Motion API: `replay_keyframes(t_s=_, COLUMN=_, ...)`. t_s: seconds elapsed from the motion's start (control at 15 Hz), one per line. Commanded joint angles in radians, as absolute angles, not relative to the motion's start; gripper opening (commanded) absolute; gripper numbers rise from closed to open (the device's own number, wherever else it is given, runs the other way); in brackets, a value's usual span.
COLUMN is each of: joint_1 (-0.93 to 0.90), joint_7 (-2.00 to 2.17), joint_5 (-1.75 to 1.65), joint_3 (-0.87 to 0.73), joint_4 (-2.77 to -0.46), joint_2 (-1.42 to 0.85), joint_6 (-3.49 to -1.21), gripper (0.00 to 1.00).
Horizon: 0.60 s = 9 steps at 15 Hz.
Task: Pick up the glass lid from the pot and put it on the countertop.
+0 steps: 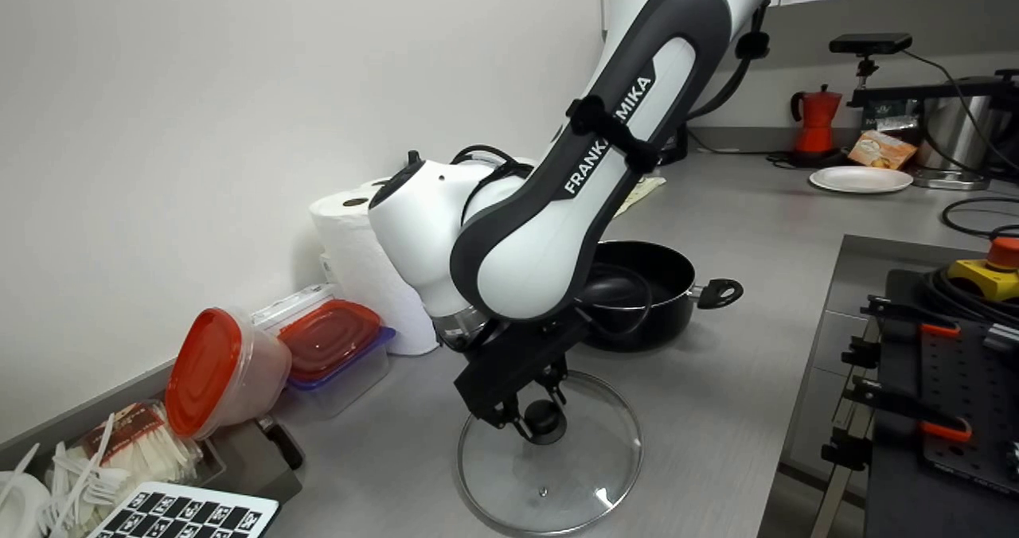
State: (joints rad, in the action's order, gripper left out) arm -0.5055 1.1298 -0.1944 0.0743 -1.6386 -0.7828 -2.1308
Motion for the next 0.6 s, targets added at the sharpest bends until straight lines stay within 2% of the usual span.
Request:
replay_keyframes(t_s=0.0, joint_1=-0.509, joint_7=1.128, joint_5=-0.192, joint_3=0.071, joint_4=-1.634, joint_2=-0.787, joint_6=-2.128, gripper=0.57)
replay_keyframes(t_s=0.2, joint_1=-0.509, joint_7=1.128, joint_5=-0.192, joint_3=0.071, joint_4=-1.634, joint_2=-0.787, joint_6=-2.128, gripper=0.75)
replay_keyframes(t_s=0.53, joint_1=-0.508, joint_7=1.128, joint_5=-0.192, joint_3=0.071, joint_4=-1.634, joint_2=-0.787, joint_6=-2.128, gripper=0.75)
